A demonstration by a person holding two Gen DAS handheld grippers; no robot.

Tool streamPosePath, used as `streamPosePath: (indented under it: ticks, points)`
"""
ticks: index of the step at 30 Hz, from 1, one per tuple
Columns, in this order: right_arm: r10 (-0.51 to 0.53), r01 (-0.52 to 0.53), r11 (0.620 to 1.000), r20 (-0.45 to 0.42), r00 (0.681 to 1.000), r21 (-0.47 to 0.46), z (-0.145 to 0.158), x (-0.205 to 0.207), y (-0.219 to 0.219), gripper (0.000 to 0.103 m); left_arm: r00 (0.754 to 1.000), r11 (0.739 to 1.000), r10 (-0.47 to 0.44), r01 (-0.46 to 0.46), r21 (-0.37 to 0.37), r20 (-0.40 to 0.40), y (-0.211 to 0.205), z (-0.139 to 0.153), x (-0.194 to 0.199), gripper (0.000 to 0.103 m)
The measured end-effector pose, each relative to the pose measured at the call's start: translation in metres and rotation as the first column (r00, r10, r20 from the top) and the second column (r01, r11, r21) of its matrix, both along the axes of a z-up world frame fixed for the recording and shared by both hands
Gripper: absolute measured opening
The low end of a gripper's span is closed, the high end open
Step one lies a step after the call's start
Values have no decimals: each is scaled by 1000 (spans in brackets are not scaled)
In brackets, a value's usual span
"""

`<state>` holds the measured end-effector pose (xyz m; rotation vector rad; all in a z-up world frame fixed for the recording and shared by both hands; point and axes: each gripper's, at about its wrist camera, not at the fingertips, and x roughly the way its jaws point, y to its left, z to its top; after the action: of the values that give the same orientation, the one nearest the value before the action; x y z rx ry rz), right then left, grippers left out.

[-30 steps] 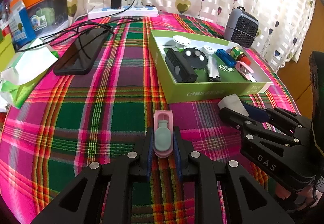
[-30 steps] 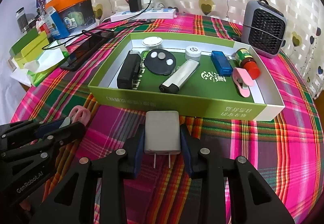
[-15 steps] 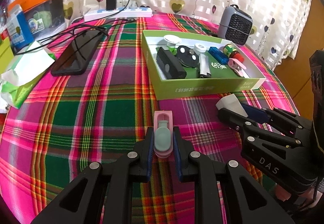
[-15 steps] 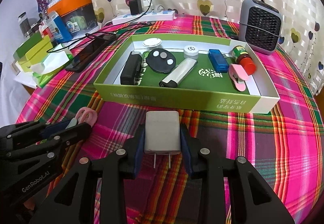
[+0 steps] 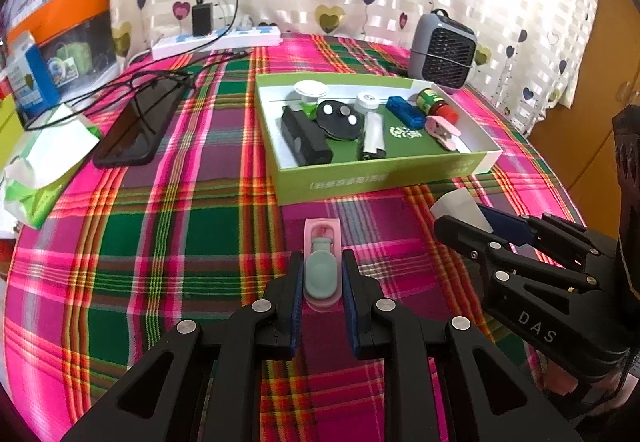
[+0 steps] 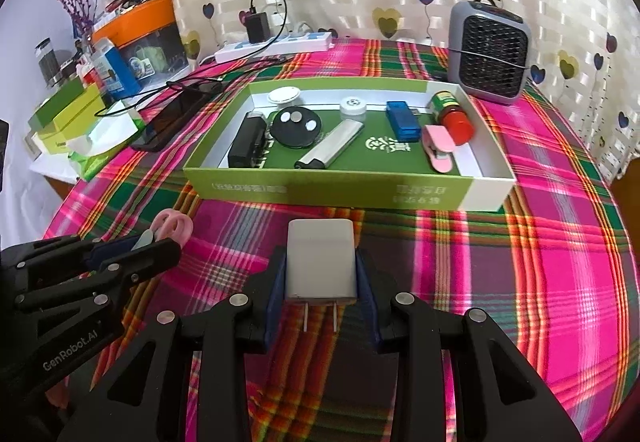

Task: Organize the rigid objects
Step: 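Carry the pink-and-grey clip and white plug over the green box with both tools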

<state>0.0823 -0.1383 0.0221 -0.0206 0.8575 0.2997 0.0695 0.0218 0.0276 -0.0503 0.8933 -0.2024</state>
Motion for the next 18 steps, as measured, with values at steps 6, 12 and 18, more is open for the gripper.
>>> streamPosePath:
  ticks: [6, 12, 18]
  points:
    - [-20, 20, 1000, 15, 1000, 3, 6, -1, -10, 34, 999, 1000, -30, 29, 11, 23, -12, 9, 2, 17]
    - [-46, 45, 999, 33, 998, 3, 15, 0, -24, 34, 997, 998, -68, 68, 8, 43, -27, 19, 8, 17]
    - [-65, 65, 998, 48, 997, 4, 23, 4, -36, 34, 994, 995, -96, 96, 8, 52, -41, 25, 16, 17]
